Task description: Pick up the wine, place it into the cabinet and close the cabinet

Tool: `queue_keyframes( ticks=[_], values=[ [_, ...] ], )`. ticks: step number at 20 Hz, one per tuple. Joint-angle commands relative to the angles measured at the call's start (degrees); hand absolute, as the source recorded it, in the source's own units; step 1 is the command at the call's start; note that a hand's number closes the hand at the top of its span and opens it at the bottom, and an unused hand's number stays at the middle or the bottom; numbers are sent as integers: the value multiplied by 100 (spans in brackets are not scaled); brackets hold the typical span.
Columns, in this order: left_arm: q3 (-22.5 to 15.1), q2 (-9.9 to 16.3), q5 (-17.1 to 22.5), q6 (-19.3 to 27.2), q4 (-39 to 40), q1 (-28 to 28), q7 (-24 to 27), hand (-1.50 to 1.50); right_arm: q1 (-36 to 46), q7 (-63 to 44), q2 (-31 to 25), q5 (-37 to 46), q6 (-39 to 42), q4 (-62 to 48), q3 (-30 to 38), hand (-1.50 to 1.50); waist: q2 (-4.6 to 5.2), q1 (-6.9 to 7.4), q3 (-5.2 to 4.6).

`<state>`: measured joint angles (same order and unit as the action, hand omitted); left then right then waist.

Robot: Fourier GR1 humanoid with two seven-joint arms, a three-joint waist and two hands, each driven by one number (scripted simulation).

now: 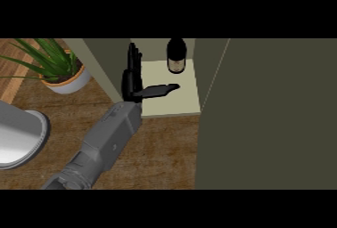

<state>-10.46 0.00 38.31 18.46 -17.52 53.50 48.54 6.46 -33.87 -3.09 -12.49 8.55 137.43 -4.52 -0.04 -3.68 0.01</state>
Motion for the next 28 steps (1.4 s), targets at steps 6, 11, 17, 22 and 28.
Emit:
queue_keyframes(
  ticks=[6,11,17,22,28],
  values=[
    [-2033,0,937,1393,-2391,-1452,-311,-150,-634,85,41,153,22,649,-112,-150,-34,233,1],
    [-2589,1,576,2245,-3667,-2163,-401,-150,147,-342,-236,-236,-214,351,516,-150,-28,389,0],
    [-3311,1,117,2769,-5087,-3230,-562,-150,-333,-211,-186,-253,-92,652,389,-150,-26,375,1],
    [-3118,8,-277,2853,-5696,-3606,-772,-150,-460,-91,-183,-157,-8,701,379,-150,-10,360,0],
    [-3776,633,-808,3702,-7410,-4557,-1356,-150,-356,-344,-117,-20,-116,735,124,-150,-23,393,-1]
  ],
)
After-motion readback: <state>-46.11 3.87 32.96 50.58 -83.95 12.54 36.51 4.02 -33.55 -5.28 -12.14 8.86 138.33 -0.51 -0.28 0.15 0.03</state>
